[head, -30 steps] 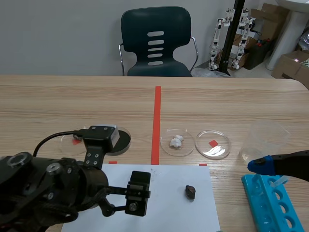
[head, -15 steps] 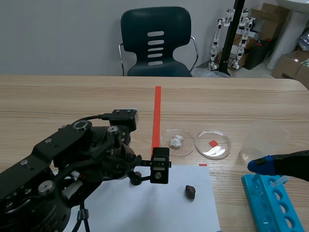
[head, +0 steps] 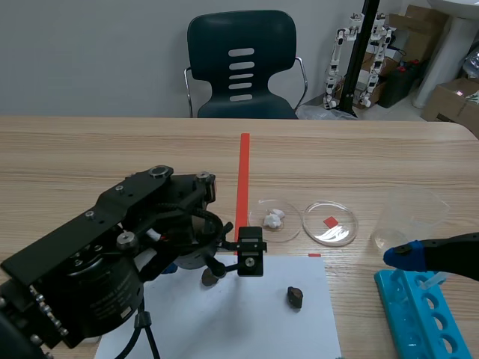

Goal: Pick up the middle mineral with the left hand

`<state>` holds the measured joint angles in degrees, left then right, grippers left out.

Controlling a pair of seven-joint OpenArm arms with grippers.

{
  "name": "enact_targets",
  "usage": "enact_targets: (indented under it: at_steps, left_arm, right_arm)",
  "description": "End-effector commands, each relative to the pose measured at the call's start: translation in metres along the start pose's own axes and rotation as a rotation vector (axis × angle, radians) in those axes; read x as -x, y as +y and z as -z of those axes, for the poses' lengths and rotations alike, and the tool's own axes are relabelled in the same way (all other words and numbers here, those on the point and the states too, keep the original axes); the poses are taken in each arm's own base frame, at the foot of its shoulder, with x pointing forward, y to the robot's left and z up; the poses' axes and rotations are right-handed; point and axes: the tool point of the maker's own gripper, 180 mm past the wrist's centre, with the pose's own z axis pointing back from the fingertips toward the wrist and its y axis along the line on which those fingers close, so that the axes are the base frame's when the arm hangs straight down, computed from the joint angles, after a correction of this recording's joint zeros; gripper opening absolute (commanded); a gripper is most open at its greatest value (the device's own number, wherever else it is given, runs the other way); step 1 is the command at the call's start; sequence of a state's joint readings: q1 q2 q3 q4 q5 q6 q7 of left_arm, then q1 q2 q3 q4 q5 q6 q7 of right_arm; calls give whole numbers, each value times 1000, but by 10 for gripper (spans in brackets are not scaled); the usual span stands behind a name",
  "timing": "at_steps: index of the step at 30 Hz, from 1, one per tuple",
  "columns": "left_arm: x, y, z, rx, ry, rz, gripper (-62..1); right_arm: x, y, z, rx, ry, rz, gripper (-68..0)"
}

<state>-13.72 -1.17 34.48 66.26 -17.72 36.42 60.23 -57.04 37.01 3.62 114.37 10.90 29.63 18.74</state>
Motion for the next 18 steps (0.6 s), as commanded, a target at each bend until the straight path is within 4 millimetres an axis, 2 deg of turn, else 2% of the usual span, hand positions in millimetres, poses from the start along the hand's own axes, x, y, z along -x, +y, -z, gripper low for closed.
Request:
enact_targets:
  at_steps: [1,18]
  left_arm:
    - [-6,0,-3,-11,-7,-1,14]
    - [-2,0,5,-44,16,16,9]
  right_arm:
    - [-4,-1,0,-6,-16,-2,4]
    - [-4,-1,0,-6,-16,-2,4]
